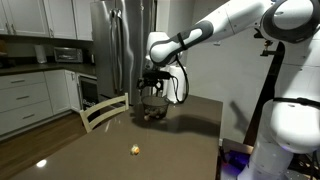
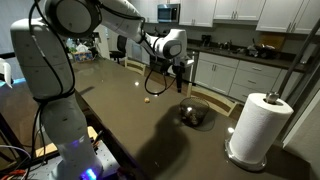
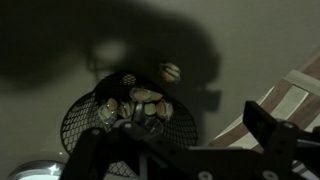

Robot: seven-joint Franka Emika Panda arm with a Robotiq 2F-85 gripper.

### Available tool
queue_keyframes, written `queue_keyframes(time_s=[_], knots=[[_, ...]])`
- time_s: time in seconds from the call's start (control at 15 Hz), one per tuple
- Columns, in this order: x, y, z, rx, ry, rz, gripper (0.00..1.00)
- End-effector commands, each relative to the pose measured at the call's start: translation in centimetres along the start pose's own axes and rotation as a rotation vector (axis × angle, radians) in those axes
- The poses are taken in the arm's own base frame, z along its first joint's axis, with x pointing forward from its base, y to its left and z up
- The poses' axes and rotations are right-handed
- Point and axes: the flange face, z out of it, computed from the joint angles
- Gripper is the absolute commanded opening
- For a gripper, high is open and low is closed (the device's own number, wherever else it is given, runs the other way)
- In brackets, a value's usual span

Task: Place the garlic bulb in the black basket

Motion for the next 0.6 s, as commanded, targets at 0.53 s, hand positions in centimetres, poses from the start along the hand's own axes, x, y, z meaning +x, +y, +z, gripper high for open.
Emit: queue_keyframes(time_s=[0.53], knots=[[-1.7, -0.7, 0.3, 0.008, -0.065, -0.349, 1.0]])
